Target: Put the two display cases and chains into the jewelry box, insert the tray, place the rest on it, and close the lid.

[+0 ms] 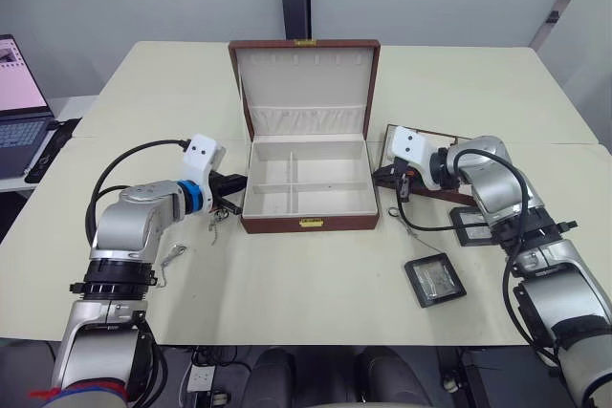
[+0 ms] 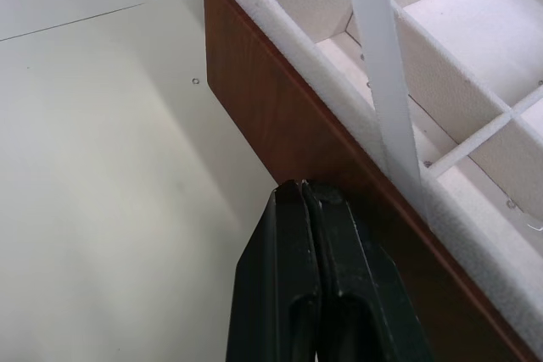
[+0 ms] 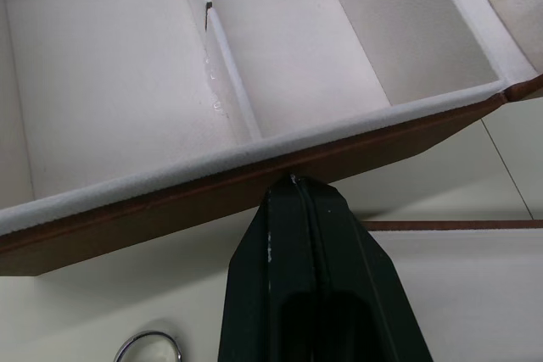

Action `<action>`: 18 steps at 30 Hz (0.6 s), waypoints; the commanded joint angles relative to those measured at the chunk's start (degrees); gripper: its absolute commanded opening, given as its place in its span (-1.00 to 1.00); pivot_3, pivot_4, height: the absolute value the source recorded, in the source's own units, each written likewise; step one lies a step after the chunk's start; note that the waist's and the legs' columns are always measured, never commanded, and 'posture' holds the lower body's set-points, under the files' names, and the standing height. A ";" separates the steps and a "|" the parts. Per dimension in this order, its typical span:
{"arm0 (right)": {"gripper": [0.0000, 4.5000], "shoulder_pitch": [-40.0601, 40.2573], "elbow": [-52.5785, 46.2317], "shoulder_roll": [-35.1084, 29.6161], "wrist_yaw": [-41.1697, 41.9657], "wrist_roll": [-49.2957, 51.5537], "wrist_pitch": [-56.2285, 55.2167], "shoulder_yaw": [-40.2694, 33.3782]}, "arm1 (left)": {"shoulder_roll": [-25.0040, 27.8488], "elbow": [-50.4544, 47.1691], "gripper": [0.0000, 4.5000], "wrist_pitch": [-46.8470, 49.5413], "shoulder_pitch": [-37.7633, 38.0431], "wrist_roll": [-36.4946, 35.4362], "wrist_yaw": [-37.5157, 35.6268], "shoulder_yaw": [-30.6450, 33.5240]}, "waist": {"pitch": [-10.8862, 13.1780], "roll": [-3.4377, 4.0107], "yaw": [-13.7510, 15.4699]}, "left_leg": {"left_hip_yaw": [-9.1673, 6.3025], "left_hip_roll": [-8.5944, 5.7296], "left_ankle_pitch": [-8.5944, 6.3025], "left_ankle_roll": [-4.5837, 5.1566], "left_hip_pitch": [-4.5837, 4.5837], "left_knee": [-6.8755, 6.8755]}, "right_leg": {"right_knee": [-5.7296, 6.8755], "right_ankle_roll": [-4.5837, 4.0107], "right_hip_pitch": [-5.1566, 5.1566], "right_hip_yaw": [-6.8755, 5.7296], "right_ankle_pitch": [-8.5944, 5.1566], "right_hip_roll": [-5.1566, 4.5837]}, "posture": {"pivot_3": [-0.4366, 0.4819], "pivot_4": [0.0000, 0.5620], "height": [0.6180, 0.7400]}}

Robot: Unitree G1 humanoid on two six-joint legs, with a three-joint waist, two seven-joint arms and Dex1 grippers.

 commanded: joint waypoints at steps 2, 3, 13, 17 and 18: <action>-0.99 -0.10 -3.26 1.47 0.20 1.59 0.00 0.25 | -2.09 0.83 -1.00 -2.56 -2.90 0.32 -2.93 -2.61 | 0.00 0.00 0.00 | -0.01 -0.01 0.00 0.01 0.01 0.01 | 0.00 0.00 0.02 -0.01 0.00 0.00 | -0.05 -0.47 1.00; -0.99 -0.14 -3.07 1.58 -0.01 1.49 -0.07 0.26 | -2.17 1.34 -1.00 -2.96 -3.14 0.78 -3.05 -2.63 | 0.00 0.00 0.00 | -0.01 -0.01 0.00 0.00 0.01 0.01 | 0.00 0.00 0.02 -0.01 0.00 0.00 | -0.05 -0.47 1.00; -0.99 -0.55 -2.18 2.25 -1.21 1.28 -0.50 0.34 | -2.52 2.61 -1.00 -3.65 -3.72 1.68 -3.20 -1.80 | 0.00 0.00 -0.08 | -0.01 0.01 0.00 0.00 0.02 0.02 | 0.02 0.00 0.02 0.00 0.00 0.00 | -0.05 -0.47 1.00; -0.99 -0.48 -2.48 2.18 -1.09 1.54 -0.14 0.16 | -2.74 2.67 -1.00 -3.66 -3.88 1.65 -2.80 -1.09 | 0.00 0.00 -0.08 | -0.02 0.01 0.00 0.01 0.02 0.02 | 0.03 0.00 0.02 -0.01 0.00 0.00 | -0.05 -0.47 1.00; -0.99 -0.46 -2.54 2.21 -1.08 1.59 -0.06 0.13 | -2.83 2.72 -1.00 -3.60 -4.02 1.62 -2.80 -0.91 | 0.00 0.00 -0.08 | -0.02 0.01 0.00 0.02 0.02 0.02 | 0.03 0.00 0.02 -0.01 0.00 0.00 | -0.05 -0.47 1.00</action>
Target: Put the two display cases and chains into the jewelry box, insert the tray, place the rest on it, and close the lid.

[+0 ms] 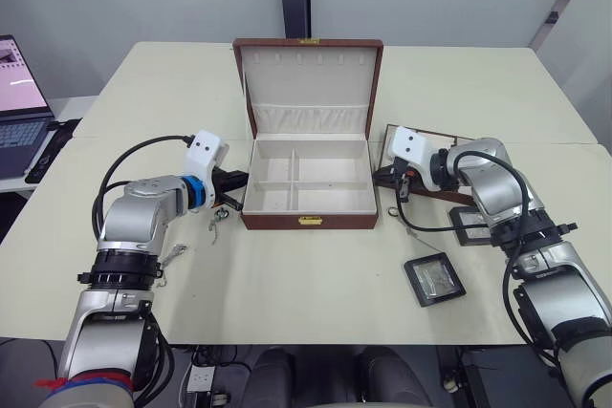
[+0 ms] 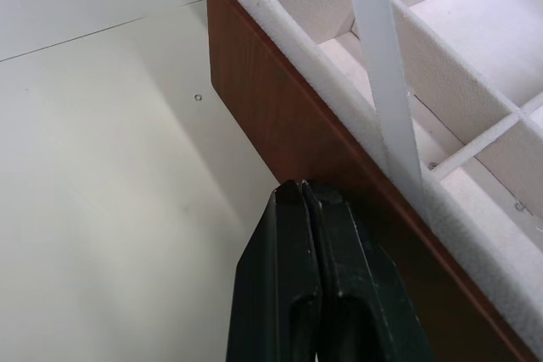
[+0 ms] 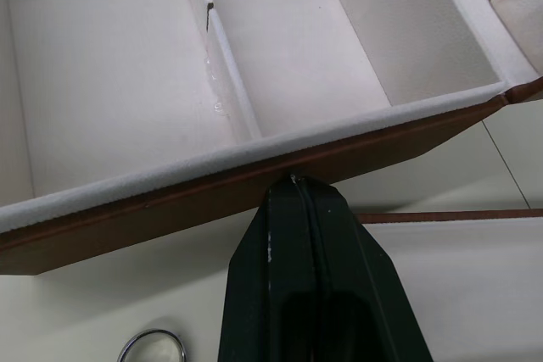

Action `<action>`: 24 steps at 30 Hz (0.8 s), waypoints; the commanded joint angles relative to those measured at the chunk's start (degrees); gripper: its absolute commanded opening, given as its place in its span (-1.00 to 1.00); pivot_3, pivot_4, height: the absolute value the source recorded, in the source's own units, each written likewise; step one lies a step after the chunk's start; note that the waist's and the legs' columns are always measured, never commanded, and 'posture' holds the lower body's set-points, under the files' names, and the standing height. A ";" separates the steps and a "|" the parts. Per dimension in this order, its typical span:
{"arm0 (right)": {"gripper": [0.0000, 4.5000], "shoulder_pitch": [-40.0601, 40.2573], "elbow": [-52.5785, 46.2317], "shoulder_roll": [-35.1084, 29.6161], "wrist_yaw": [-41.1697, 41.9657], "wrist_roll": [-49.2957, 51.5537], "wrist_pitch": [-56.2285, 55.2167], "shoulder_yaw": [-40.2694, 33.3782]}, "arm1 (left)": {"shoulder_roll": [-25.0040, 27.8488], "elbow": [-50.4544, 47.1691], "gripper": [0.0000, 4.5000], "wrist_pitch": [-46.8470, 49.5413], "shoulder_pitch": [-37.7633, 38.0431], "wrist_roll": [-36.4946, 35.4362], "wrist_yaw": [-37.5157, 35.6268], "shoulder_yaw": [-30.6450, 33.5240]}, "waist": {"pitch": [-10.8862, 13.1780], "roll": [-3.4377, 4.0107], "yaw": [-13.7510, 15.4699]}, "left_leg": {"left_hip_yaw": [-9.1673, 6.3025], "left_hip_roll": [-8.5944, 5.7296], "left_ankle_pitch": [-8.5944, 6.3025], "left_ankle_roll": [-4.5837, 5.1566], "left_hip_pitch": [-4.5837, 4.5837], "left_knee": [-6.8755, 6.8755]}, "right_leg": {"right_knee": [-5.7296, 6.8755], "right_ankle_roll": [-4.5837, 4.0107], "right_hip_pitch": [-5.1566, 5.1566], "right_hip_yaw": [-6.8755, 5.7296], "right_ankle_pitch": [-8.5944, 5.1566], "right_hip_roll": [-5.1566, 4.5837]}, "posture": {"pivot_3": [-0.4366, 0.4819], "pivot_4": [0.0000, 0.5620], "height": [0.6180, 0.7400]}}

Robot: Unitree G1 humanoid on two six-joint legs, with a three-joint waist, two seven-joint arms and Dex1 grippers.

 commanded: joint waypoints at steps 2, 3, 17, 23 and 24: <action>-0.99 -0.76 -2.26 1.95 -0.08 1.60 -0.51 0.15 | -1.91 -1.11 -1.00 -1.15 -1.99 -1.04 -1.10 -0.67 | 0.00 0.00 0.00 | 0.00 0.00 0.00 0.00 0.00 0.00 | 0.00 0.00 0.00 0.00 0.00 0.00 | -0.05 -0.47 1.00; -0.99 -0.90 -2.02 2.10 -0.29 1.54 -0.61 0.13 | -2.09 -0.90 -1.00 -1.27 -2.19 -1.01 -0.98 -0.56 | 0.00 0.00 0.00 | 0.00 0.00 0.00 -0.01 0.00 0.00 | 0.00 0.00 0.00 0.00 0.00 0.00 | -0.05 -0.47 1.00; -0.99 -1.58 -1.01 2.91 -0.89 1.51 -0.91 0.22 | -3.15 3.65 -1.00 -4.61 -4.43 1.11 -0.67 0.29 | 0.00 0.00 0.02 | 0.00 -0.01 0.01 -0.01 0.00 0.00 | 0.00 0.00 0.00 -0.01 0.00 0.00 | -0.05 -0.47 1.00; -0.99 -1.27 -2.01 2.86 -0.26 2.09 0.16 0.04 | -2.34 3.92 -1.00 -5.10 -4.02 1.15 -0.94 0.91 | 0.00 0.00 0.01 | -0.01 -0.01 0.01 -0.01 0.00 0.00 | 0.00 0.00 0.00 0.00 0.00 0.00 | -0.05 -0.47 1.00; -0.99 -1.32 -1.85 2.87 -0.33 2.02 0.05 0.03 | -2.27 3.96 -1.00 -5.17 -3.99 1.17 -0.98 0.88 | 0.00 0.00 0.01 | -0.01 -0.01 0.01 -0.01 0.00 0.00 | 0.01 0.00 0.00 0.00 0.00 0.00 | -0.05 -0.47 1.00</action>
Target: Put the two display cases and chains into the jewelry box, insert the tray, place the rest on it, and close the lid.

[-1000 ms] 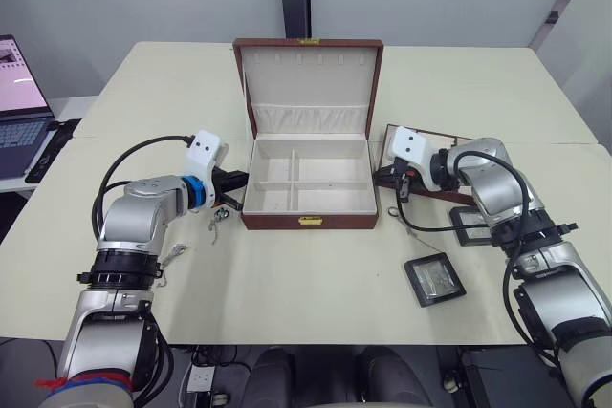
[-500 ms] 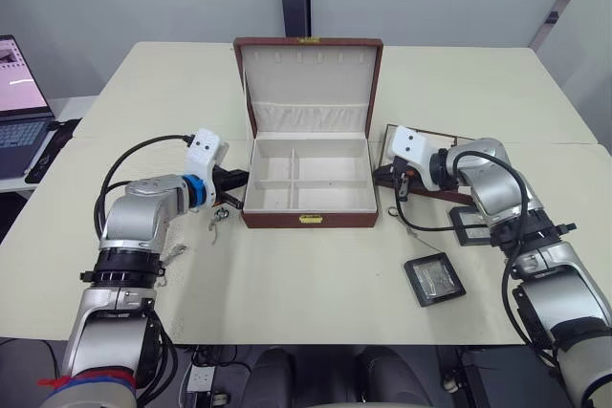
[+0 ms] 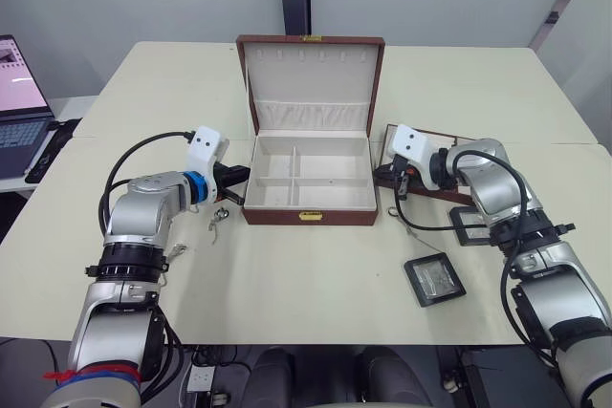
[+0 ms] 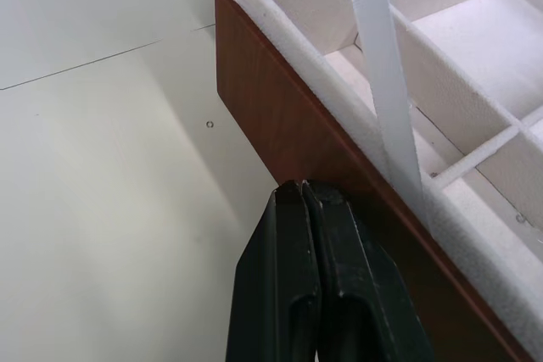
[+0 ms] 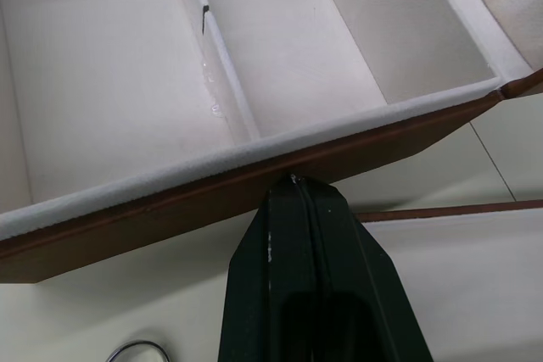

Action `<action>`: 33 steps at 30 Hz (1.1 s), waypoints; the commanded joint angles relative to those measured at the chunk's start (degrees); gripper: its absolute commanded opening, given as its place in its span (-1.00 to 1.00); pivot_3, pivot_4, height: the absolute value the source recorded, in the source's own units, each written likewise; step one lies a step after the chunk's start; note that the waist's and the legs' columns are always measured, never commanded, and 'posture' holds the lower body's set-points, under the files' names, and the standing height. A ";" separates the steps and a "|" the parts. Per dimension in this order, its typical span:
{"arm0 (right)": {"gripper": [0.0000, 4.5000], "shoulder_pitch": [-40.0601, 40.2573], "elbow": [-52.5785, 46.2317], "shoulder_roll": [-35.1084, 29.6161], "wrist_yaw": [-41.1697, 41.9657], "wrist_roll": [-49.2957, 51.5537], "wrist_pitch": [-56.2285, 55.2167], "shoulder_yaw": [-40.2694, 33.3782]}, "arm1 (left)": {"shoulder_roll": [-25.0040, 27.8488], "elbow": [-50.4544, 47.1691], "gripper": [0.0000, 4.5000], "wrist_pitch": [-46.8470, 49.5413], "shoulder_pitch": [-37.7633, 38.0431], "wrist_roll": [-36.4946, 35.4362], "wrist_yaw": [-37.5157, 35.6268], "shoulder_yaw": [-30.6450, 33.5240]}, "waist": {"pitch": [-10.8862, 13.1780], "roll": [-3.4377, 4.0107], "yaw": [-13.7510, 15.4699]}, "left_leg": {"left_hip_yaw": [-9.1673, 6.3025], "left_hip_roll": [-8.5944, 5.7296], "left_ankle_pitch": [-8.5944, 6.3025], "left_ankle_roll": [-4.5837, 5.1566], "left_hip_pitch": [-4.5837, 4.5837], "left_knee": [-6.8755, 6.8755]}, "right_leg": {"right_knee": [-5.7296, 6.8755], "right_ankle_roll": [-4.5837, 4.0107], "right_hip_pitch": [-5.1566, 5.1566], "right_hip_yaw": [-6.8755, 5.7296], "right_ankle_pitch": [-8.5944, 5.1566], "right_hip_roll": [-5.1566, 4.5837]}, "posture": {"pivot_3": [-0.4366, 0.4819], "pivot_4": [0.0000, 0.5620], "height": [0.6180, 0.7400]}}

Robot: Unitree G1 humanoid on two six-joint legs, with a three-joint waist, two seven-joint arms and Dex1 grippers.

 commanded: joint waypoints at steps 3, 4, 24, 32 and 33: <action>-0.99 -1.41 -2.26 2.03 1.34 1.85 -0.86 0.75 | -0.73 -1.08 -1.00 -1.64 -1.36 -0.46 -0.40 -0.29 | 0.00 0.00 -0.01 | 0.00 0.00 0.00 0.00 0.00 0.00 | 0.00 0.00 0.00 0.00 0.00 0.00 | -0.05 -0.47 1.00; -0.99 -1.43 -2.20 1.96 1.33 1.83 -0.89 0.72 | -0.54 -1.15 -1.00 -1.68 -1.23 -0.40 -0.45 -0.27 | 0.00 0.00 -0.01 | 0.00 0.00 0.00 0.00 0.00 0.00 | 0.00 0.00 0.00 0.00 0.00 0.00 | -0.05 -0.47 1.00; -0.99 -1.99 -1.04 0.58 0.01 1.23 -0.85 -0.71 | 2.48 -3.20 -1.00 -1.46 1.57 -0.47 -1.28 0.66 | 0.00 0.00 -0.37 | 0.02 0.05 -0.01 0.01 0.00 -0.05 | 0.00 0.00 -0.06 0.02 0.00 0.02 | -0.05 -0.47 1.00; -0.99 -1.01 -2.47 -3.35 -0.50 1.57 0.60 -2.59 | 5.88 -3.74 -1.00 -2.57 3.89 -0.24 -1.17 2.34 | 0.01 0.00 -0.24 | 0.03 0.03 -0.01 0.01 -0.03 -0.05 | -0.01 0.00 -0.09 0.03 0.00 0.01 | -0.05 -0.47 1.00; -0.99 -0.74 -2.79 -3.71 -0.67 1.66 0.82 -2.71 | 6.29 -3.78 -1.00 -2.65 4.14 -0.36 -1.16 2.49 | 0.01 0.00 -0.19 | 0.02 0.03 -0.01 0.02 -0.03 -0.05 | -0.01 0.00 -0.09 0.02 0.00 0.01 | -0.05 -0.47 1.00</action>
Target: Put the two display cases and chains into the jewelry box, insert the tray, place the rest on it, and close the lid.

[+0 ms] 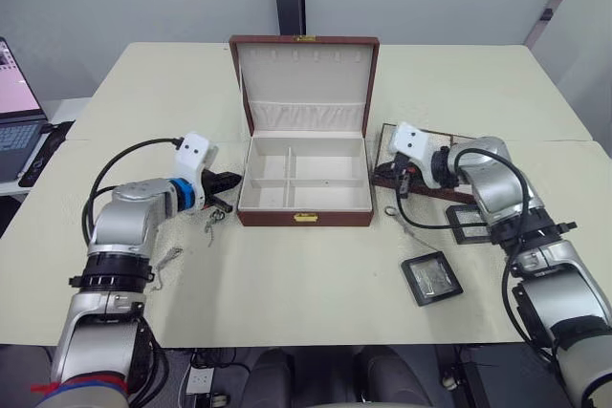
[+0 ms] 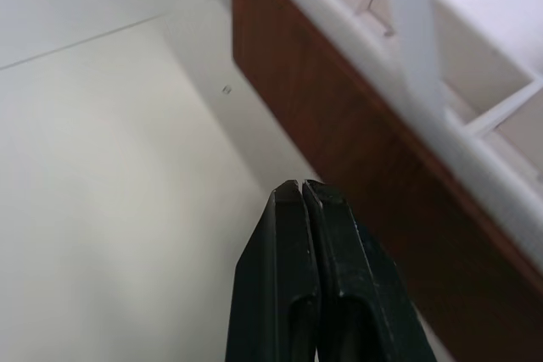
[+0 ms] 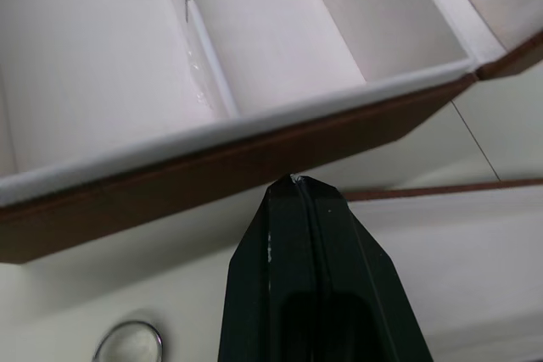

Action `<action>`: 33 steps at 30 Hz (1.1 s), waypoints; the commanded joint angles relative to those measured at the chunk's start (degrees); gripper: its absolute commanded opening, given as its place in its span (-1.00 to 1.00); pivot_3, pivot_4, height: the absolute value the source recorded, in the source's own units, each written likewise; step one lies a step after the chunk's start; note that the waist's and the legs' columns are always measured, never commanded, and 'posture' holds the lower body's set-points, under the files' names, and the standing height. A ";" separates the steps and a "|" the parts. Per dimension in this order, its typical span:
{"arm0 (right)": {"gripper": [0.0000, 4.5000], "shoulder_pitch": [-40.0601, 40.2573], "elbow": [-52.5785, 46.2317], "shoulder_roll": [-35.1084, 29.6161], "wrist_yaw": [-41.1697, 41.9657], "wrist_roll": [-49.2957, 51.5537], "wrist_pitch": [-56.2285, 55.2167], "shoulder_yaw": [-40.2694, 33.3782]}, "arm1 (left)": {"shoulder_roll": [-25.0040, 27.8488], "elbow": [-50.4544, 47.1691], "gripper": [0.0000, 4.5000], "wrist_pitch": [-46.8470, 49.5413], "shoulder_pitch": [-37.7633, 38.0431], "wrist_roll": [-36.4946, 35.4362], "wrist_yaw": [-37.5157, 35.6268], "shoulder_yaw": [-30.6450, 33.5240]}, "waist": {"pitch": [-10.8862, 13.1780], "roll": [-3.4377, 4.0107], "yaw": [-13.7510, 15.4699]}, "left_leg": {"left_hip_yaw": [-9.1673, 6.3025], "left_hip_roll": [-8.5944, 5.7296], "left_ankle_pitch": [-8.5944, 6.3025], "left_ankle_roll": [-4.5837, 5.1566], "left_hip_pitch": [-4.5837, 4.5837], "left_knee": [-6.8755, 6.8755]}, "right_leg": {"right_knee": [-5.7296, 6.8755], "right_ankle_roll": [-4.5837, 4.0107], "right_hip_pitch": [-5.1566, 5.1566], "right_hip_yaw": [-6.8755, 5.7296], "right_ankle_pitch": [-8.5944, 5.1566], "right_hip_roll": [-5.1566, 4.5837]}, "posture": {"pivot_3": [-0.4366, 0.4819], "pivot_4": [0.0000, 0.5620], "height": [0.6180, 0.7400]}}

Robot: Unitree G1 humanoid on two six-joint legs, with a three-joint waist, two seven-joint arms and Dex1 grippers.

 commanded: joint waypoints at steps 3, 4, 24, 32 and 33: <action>-0.99 0.54 -3.96 -2.35 -0.66 1.60 0.39 -2.87 | 3.22 -2.47 -1.00 -1.99 1.12 -0.27 -0.20 2.69 | 0.00 0.00 0.05 | 0.01 0.00 0.00 0.01 0.00 0.00 | 0.00 0.00 0.00 0.00 0.00 0.00 | -0.05 -0.47 1.00; -0.99 1.34 -5.23 -3.45 -1.19 1.95 -0.52 -4.06 | 4.92 -3.15 -1.00 -2.66 2.51 -0.42 -0.88 3.85 | 0.00 0.00 0.04 | 0.01 0.00 0.00 0.01 0.00 0.00 | -0.01 0.00 0.00 0.00 0.00 0.00 | -0.05 -0.47 1.00; -1.00 36.46 -14.80 -29.98 5.63 14.96 -12.70 -31.73 | 15.31 -11.30 -0.83 -11.70 41.98 -9.30 -10.23 35.90 | 0.05 0.03 0.06 | 0.03 0.07 -0.02 0.04 0.08 -0.14 | -0.19 0.00 0.14 0.06 0.00 -0.05 | -0.05 -0.47 1.00; -0.75 46.33 -10.52 -35.93 13.35 17.04 -14.60 -35.56 | 13.57 -10.67 0.25 -12.62 56.82 -10.61 -12.75 43.11 | 0.05 0.04 0.01 | 0.10 0.07 -0.03 0.05 0.25 -0.19 | -0.23 0.00 0.28 0.12 -0.01 -0.05 | -0.05 -0.47 1.00; -0.63 47.14 -9.90 -36.71 14.42 16.96 -14.70 -35.37 | 13.30 -11.46 0.41 -12.42 58.01 -10.92 -12.96 43.34 | 0.04 0.04 0.09 | 0.09 0.07 -0.03 0.05 0.28 -0.19 | -0.23 0.00 0.34 0.12 -0.01 -0.06 | -0.05 -0.47 1.00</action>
